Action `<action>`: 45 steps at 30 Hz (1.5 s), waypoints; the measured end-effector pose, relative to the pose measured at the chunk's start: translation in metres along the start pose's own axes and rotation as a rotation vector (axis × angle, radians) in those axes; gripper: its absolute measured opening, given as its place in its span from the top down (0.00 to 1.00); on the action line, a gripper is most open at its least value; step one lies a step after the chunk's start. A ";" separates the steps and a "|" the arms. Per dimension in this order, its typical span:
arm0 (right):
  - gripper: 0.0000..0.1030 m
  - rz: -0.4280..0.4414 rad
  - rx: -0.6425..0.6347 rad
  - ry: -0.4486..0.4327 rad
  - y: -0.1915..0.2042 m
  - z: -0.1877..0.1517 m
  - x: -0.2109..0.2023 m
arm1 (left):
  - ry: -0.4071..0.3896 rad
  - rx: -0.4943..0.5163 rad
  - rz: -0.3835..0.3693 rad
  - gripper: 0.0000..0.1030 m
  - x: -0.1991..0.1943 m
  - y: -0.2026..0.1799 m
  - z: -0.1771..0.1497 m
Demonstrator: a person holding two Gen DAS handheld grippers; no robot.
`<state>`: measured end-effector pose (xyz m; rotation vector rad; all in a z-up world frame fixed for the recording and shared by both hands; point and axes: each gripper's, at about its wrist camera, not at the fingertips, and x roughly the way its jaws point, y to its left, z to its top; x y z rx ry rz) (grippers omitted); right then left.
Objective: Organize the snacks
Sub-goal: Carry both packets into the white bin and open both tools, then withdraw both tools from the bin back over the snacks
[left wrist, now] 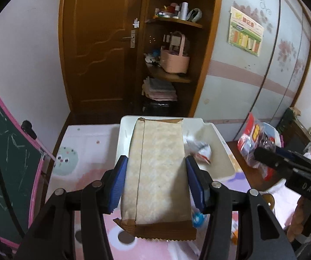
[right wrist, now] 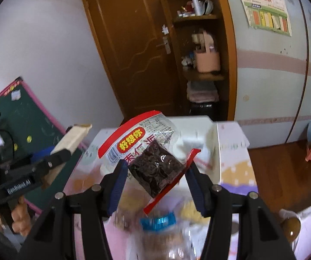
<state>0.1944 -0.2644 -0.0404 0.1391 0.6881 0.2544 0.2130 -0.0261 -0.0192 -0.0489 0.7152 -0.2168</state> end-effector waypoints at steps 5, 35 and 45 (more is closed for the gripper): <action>0.46 -0.065 0.000 -0.011 -0.004 0.030 0.036 | -0.010 0.010 0.077 0.49 0.038 0.000 0.029; 0.40 -0.095 -0.042 0.033 0.015 -0.005 -0.008 | -0.011 -0.093 -0.024 0.07 -0.025 0.008 -0.005; 0.38 -0.096 -0.155 -0.061 0.048 -0.053 -0.096 | -0.032 -0.024 -0.019 0.03 -0.102 -0.008 -0.062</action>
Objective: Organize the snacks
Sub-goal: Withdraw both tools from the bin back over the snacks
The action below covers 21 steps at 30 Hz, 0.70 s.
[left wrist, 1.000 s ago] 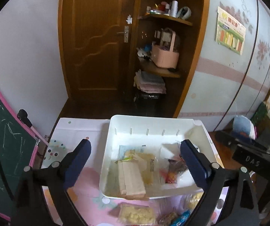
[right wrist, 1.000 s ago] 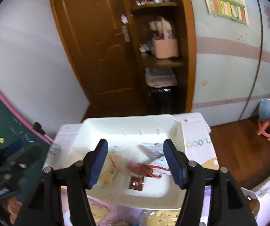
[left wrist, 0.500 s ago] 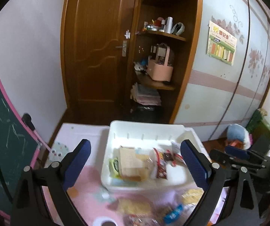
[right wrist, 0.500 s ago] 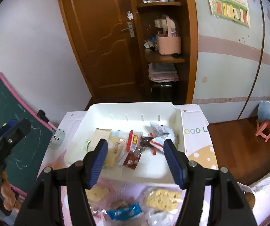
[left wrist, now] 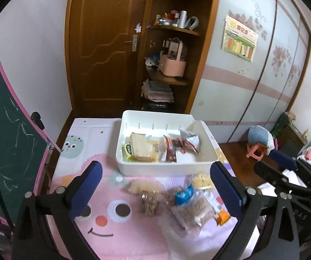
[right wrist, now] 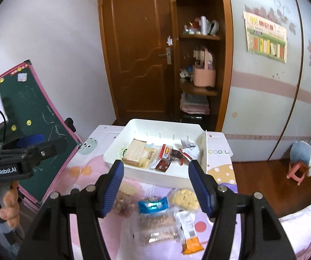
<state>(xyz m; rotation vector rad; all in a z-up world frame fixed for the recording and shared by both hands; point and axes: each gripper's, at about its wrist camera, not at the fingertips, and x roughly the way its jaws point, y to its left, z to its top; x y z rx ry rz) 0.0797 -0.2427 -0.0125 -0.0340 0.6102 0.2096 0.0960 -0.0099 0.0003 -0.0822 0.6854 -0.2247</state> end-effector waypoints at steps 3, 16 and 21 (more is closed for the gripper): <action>0.32 0.000 -0.007 -0.025 0.005 -0.014 -0.020 | 0.000 0.018 0.001 0.03 -0.016 -0.003 -0.016; 0.22 -0.055 -0.040 0.050 0.003 -0.076 -0.002 | 0.047 0.003 -0.048 0.03 -0.006 0.013 -0.081; 0.22 -0.061 0.022 0.143 -0.010 -0.098 0.032 | 0.126 -0.006 -0.021 0.03 0.038 0.020 -0.106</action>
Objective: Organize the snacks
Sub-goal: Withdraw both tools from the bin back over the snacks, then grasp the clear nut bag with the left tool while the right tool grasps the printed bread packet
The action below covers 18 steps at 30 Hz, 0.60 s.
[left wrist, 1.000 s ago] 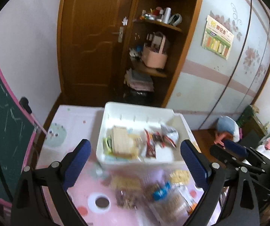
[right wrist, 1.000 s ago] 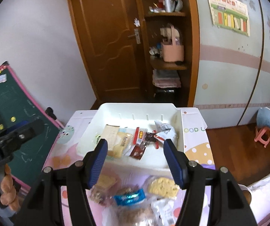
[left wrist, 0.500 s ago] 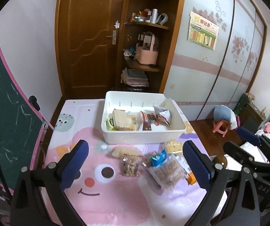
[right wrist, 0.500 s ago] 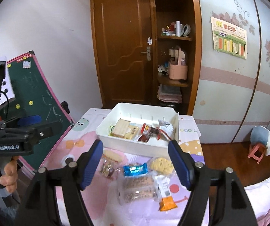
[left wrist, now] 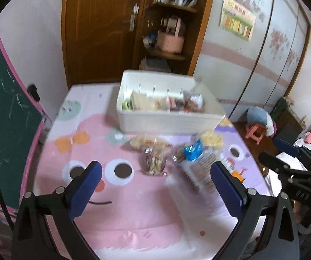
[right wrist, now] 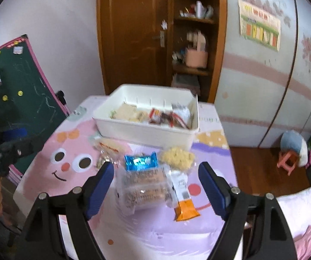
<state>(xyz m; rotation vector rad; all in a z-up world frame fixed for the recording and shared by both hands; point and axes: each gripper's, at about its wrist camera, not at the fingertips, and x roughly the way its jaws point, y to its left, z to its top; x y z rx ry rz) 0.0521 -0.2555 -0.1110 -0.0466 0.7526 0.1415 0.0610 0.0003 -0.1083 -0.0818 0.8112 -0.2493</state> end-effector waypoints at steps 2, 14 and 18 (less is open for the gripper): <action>0.22 0.005 0.031 0.032 -0.003 -0.006 0.014 | 0.033 -0.009 0.011 0.03 0.016 0.004 -0.004; 0.00 0.048 0.061 0.118 0.000 -0.031 0.087 | 0.174 -0.043 0.028 0.03 0.107 0.022 -0.010; 0.00 0.058 0.024 0.147 0.006 -0.032 0.112 | 0.202 -0.055 0.020 0.03 0.128 0.025 -0.007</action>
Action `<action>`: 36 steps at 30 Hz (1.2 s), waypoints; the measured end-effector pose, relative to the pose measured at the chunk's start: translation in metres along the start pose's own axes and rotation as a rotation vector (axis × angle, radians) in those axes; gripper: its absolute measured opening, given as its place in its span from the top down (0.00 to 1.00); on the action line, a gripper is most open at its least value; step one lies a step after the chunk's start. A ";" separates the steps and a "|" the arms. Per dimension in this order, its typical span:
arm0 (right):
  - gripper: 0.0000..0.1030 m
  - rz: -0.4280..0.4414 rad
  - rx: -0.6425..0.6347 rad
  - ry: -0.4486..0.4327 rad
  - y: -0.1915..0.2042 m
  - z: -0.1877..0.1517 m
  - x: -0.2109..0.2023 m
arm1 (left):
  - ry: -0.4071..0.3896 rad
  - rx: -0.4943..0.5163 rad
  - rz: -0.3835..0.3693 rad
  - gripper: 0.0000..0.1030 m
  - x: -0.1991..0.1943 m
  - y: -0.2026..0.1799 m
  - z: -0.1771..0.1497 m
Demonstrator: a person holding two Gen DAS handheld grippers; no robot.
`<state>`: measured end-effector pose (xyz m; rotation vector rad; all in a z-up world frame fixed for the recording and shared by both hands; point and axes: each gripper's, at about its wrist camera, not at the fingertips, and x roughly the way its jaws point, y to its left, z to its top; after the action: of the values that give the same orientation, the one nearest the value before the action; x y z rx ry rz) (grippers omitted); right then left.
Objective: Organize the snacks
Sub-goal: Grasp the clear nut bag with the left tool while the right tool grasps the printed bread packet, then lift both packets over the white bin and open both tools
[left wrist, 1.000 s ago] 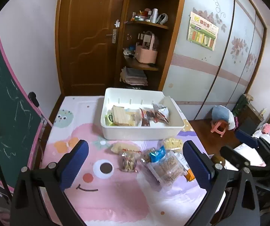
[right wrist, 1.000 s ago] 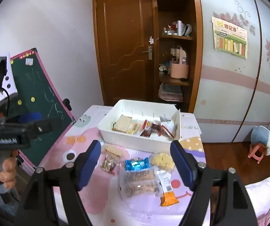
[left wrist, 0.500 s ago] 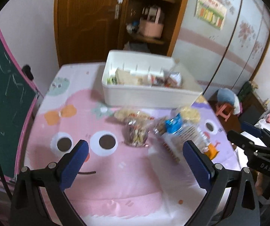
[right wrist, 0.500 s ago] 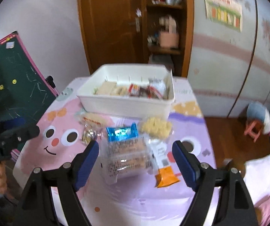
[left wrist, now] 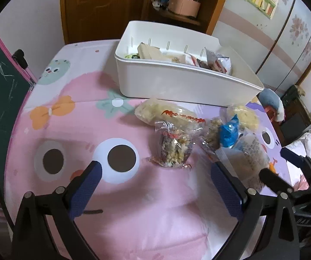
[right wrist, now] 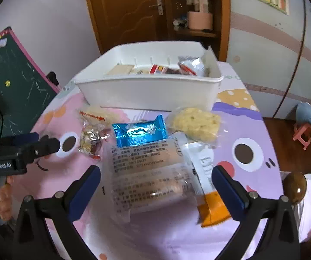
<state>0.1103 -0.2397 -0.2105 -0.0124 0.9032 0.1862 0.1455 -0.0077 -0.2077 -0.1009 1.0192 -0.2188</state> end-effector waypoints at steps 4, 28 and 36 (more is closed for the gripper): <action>0.00 0.011 -0.030 0.035 0.003 0.001 0.022 | 0.016 0.006 -0.001 0.03 0.016 -0.001 0.006; 0.00 0.081 -0.050 0.113 -0.001 0.000 0.051 | 0.114 0.050 0.014 0.33 0.082 -0.023 0.014; 0.16 0.065 -0.073 0.093 0.004 0.000 0.046 | 0.099 0.059 -0.035 0.56 0.075 -0.027 0.012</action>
<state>0.1372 -0.2286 -0.2464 -0.0597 0.9902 0.2809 0.1897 -0.0513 -0.2589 -0.0550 1.1092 -0.2874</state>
